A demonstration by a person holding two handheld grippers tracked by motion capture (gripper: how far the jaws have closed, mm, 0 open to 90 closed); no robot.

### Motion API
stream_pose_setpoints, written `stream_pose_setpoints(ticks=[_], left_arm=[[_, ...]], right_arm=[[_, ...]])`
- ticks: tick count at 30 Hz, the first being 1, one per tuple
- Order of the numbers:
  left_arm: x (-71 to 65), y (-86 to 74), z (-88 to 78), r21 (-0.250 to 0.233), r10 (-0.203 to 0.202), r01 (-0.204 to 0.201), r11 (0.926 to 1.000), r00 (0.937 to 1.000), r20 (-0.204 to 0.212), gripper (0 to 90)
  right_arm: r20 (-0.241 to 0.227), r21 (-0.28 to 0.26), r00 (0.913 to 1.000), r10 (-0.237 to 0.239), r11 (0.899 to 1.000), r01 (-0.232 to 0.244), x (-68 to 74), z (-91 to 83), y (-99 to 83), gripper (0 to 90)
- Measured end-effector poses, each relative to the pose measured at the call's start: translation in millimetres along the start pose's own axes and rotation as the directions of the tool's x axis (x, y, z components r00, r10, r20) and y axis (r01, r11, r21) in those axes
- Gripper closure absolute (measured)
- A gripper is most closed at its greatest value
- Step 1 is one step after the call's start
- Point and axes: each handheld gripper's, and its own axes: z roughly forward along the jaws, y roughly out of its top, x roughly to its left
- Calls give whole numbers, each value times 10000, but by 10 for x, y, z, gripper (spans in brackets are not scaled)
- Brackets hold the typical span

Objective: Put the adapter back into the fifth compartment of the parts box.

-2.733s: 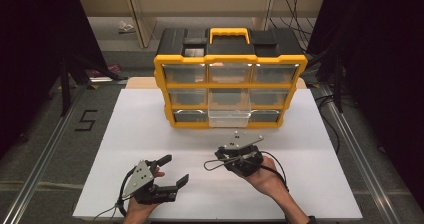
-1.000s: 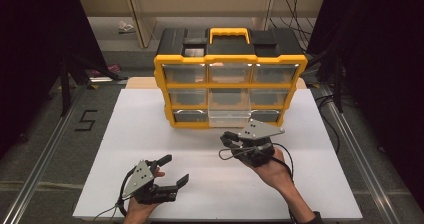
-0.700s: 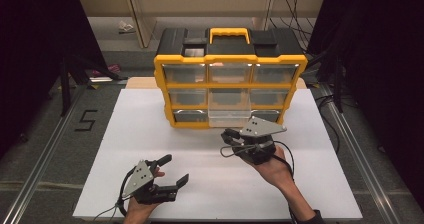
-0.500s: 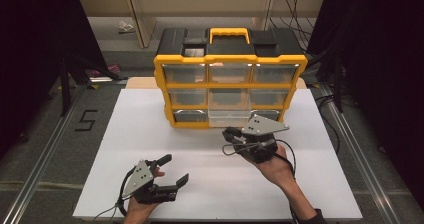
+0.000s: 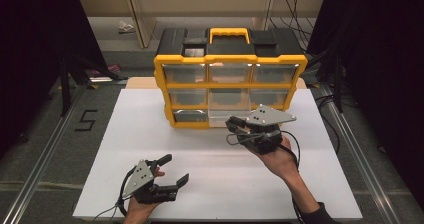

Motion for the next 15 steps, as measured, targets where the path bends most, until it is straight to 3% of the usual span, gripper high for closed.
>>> stream_pose_setpoints(ticks=[15], left_arm=[[0,0,-2,13,-1,1,10000,10000,-1,160]], right_arm=[[170,-124,9999,-12,9999,14,-81,49,193,764]])
